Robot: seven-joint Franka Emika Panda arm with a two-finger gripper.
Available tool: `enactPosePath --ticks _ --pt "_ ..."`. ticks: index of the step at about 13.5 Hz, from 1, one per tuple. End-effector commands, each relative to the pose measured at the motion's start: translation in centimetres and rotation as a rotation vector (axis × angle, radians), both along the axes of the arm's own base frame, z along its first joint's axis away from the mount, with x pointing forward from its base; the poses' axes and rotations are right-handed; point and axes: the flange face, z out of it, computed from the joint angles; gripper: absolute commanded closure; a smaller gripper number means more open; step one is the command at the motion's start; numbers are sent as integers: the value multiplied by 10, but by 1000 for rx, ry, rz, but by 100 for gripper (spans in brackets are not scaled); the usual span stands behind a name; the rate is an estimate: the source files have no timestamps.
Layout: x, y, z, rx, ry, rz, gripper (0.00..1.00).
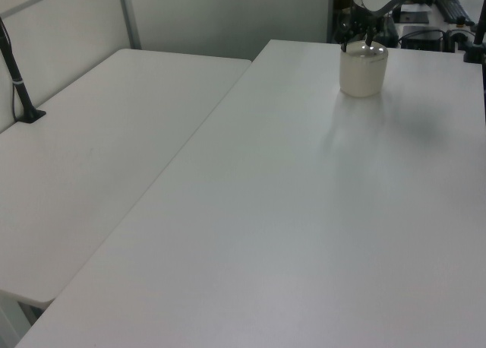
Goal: Open the trash bin
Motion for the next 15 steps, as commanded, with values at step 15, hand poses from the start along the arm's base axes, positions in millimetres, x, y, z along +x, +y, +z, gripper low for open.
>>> enactPosePath --ticks 15 --pt "48 120 -11 5 39 335 0"
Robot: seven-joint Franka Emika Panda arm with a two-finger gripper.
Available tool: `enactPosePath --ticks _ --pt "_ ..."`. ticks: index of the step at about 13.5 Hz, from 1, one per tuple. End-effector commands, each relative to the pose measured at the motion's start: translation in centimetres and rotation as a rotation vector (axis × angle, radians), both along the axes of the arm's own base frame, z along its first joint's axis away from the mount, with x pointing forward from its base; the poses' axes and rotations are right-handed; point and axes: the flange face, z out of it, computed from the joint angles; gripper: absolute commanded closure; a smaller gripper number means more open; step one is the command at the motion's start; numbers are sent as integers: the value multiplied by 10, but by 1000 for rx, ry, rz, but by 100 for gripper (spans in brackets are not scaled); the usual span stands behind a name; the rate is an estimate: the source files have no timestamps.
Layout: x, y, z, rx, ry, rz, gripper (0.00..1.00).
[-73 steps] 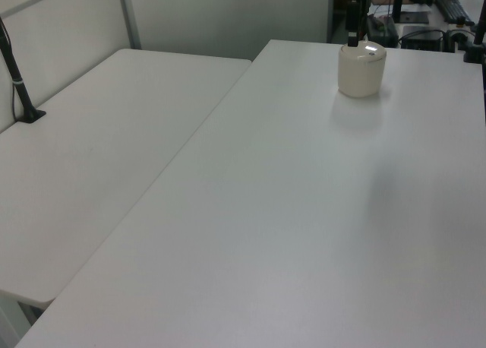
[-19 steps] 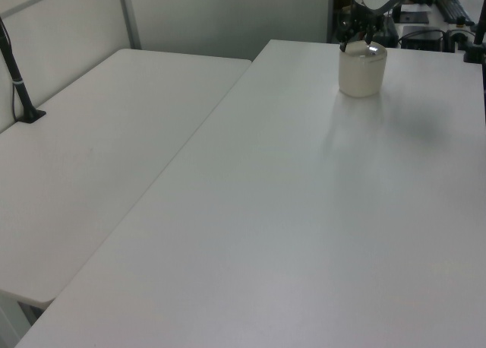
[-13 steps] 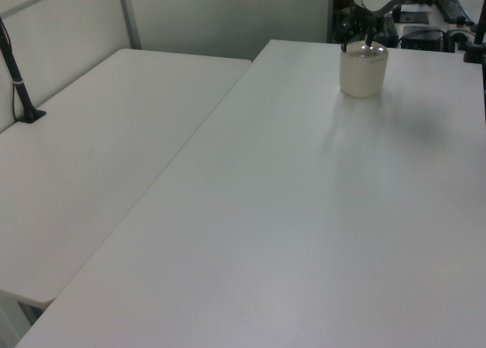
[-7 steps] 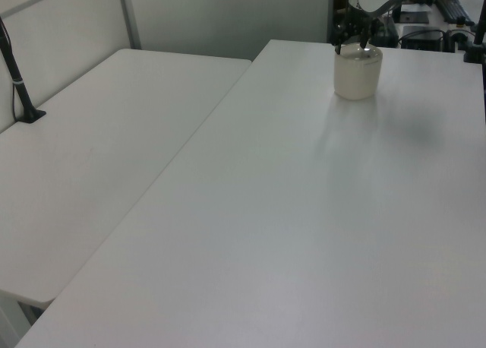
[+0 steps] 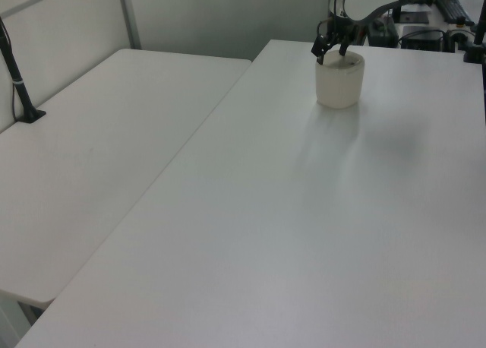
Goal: Open the trash bin
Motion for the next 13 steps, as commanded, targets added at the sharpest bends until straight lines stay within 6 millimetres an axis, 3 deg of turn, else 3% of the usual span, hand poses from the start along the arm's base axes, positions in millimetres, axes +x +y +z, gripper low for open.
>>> enactPosePath --ticks 1,4,9,13 --pt "5 26 -12 2 31 121 0" --pt "14 45 -2 2 14 191 0" --pt "12 46 7 16 -3 148 0" --pt "-13 36 41 50 90 119 0"
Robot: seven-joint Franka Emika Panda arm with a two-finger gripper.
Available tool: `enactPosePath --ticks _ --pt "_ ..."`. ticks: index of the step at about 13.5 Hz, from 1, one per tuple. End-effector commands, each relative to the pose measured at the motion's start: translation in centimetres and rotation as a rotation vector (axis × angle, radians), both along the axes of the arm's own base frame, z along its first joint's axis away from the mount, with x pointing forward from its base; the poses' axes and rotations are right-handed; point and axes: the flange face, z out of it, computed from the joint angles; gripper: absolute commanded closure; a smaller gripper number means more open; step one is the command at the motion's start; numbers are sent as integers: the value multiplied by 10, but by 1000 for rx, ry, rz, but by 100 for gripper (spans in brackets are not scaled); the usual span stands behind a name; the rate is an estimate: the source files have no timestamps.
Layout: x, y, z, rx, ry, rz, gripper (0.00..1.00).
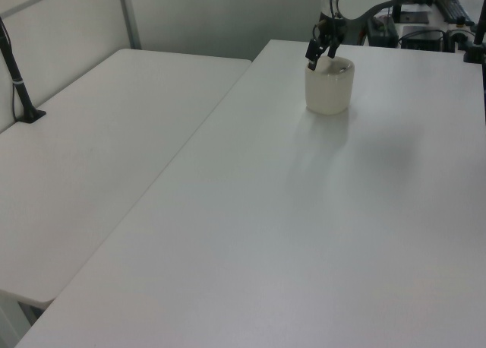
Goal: Open the trash bin
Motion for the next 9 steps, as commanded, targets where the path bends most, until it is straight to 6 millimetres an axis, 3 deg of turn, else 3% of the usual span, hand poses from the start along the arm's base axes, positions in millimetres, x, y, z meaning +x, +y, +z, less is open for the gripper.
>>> enactPosePath --ticks 1,2,3,6,9 --pt "-23 -3 29 38 62 -25 21" --pt "-27 -3 30 41 92 -1 58" --pt "-29 -4 29 41 105 13 71" --pt "-28 -4 20 39 115 28 89" --pt "-27 0 9 40 130 36 90"
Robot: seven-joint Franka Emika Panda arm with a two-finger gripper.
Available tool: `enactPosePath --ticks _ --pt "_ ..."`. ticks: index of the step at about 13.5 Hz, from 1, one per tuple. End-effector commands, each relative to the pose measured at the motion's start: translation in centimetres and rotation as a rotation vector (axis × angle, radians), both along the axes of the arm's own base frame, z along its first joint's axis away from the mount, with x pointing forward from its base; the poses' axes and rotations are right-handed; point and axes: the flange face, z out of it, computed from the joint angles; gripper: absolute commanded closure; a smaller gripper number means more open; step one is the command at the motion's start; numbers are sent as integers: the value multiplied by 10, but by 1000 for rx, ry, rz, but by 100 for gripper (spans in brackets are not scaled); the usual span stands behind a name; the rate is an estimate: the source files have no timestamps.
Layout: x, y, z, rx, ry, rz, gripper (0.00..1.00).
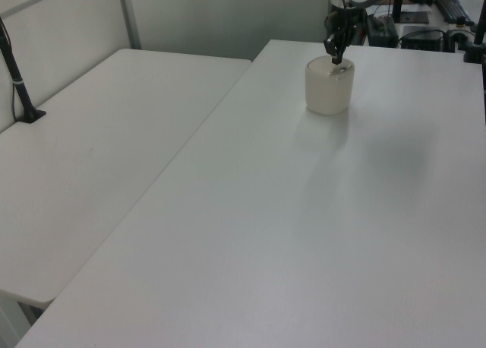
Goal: Open the trash bin
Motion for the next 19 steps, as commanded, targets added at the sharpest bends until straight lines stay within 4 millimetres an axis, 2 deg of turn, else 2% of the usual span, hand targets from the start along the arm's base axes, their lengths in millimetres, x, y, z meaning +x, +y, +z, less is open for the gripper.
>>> enactPosePath --ticks 1,6,7,10,11,13,14,16,18,19 --pt "-4 4 -9 13 24 31 90" --pt "-6 3 -22 15 52 44 90" --pt "-6 3 -33 16 68 45 90" --pt "-7 -4 -47 20 89 34 89" --pt "-7 -4 -39 20 84 32 88" --pt "-10 5 3 26 48 31 85" --pt "-14 14 20 34 58 39 79" --pt "-23 67 66 43 83 108 69" --pt "-41 114 104 54 107 172 66" --pt "-52 132 124 58 110 200 58"
